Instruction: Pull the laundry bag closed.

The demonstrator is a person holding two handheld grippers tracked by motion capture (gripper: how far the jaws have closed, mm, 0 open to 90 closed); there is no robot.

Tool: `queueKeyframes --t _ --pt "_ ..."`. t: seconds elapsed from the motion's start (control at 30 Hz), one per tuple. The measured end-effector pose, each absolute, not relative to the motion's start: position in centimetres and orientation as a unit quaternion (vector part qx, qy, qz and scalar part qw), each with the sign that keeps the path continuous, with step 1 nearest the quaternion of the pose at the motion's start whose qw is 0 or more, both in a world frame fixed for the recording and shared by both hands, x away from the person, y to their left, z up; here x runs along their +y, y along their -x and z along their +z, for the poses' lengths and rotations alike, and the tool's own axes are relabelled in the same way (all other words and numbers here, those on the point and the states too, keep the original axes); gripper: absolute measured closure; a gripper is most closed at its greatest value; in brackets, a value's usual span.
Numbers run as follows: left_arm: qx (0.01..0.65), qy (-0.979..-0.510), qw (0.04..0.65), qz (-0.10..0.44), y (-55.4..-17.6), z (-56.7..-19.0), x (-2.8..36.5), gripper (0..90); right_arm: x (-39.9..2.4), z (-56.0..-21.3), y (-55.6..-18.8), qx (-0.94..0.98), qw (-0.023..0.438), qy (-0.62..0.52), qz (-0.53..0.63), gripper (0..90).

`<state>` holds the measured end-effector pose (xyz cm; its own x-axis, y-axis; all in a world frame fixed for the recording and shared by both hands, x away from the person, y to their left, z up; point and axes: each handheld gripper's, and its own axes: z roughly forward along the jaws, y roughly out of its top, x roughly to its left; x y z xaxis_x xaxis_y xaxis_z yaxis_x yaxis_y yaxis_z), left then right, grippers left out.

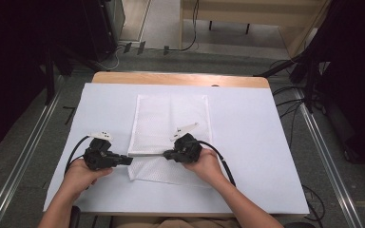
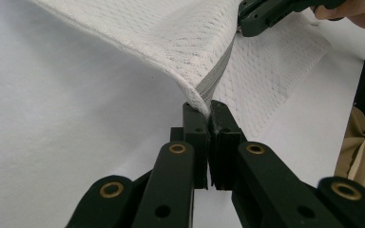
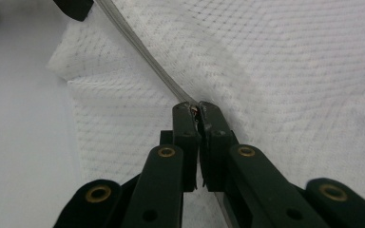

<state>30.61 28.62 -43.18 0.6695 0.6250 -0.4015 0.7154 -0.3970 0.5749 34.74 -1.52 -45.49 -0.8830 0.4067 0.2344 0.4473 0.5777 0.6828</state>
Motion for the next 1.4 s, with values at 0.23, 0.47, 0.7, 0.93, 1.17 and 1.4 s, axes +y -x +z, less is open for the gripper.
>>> queueKeyframes --t 0.23,0.47,0.7,0.93,1.17,1.4 --pt "0.404 -0.834 0.371 -0.058 -30.6 -43.2 28.7 88.4 -2.3 -45.7 -34.8 -0.888 0.023 0.246 -0.388 88.2" --pt "0.401 -0.837 0.368 -0.061 -30.6 -43.2 28.7 88.4 -2.9 -45.7 -34.9 -0.888 0.022 0.251 -0.385 88.2" --pt "0.402 -0.837 0.367 -0.062 -30.6 -43.2 28.7 88.4 -3.6 -45.8 -34.8 -0.89 0.018 0.255 -0.378 88.2" --pt "0.404 -0.835 0.368 -0.061 -30.6 -43.2 28.8 88.4 -4.8 -45.8 -34.9 -0.888 0.02 0.264 -0.376 88.2" --pt "0.402 -0.836 0.368 -0.063 -30.5 -43.3 28.7 88.4 -5.4 -45.6 -34.8 -0.889 0.017 0.264 -0.372 88.2" --pt "0.401 -0.837 0.368 -0.063 -30.5 -43.3 28.8 88.4 -6.1 -45.7 -34.9 -0.888 0.02 0.269 -0.373 88.3"
